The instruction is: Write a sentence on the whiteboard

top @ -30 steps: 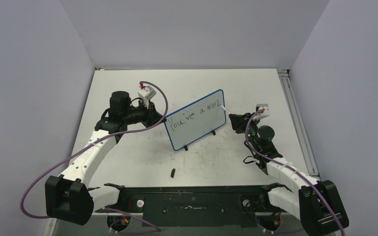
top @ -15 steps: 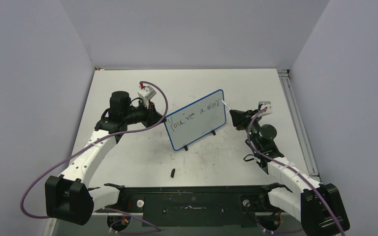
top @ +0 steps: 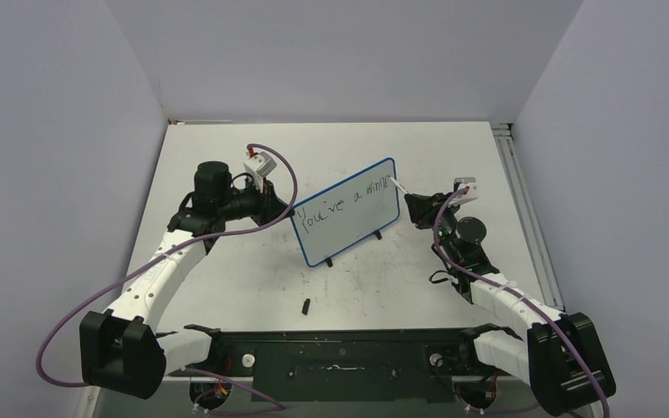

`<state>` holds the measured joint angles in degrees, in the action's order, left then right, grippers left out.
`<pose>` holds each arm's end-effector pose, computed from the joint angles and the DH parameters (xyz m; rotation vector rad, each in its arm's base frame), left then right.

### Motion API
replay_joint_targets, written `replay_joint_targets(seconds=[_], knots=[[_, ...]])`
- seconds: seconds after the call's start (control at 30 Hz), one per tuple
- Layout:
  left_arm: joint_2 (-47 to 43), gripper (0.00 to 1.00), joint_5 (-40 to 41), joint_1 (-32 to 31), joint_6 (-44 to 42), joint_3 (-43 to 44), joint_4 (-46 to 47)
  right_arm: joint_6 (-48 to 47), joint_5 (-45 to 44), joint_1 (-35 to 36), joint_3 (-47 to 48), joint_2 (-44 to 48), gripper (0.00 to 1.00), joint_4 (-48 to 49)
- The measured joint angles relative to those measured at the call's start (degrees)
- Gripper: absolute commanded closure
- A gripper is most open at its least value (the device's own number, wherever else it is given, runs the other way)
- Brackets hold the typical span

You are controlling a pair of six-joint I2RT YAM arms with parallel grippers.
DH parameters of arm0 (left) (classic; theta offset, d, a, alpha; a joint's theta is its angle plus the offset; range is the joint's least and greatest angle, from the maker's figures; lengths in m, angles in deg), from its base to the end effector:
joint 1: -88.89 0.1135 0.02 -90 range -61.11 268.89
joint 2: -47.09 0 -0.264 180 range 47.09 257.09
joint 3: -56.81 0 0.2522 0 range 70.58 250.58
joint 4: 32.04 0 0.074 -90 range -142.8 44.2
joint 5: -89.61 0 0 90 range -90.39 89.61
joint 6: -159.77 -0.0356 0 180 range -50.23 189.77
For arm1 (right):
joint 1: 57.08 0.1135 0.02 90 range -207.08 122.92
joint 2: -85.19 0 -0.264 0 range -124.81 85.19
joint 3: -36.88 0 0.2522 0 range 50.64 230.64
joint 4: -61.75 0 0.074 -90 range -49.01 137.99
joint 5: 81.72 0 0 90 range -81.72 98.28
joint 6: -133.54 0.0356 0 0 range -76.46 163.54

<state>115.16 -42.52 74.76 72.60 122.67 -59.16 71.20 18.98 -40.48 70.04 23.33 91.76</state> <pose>0.2472 -0.0869 0.2995 0.6514 1.9638 -0.9431 0.2144 0.0708 0.2277 0.0016 1.5978 0.7510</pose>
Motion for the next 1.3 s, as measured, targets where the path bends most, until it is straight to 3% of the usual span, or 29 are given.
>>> replay_joint_targets(seconds=[1.3], knots=[[0.0,1.00,-0.2,0.0,0.2,0.0,0.0,-0.2,-1.5,0.0,-2.5,-0.3,0.95,-2.0]])
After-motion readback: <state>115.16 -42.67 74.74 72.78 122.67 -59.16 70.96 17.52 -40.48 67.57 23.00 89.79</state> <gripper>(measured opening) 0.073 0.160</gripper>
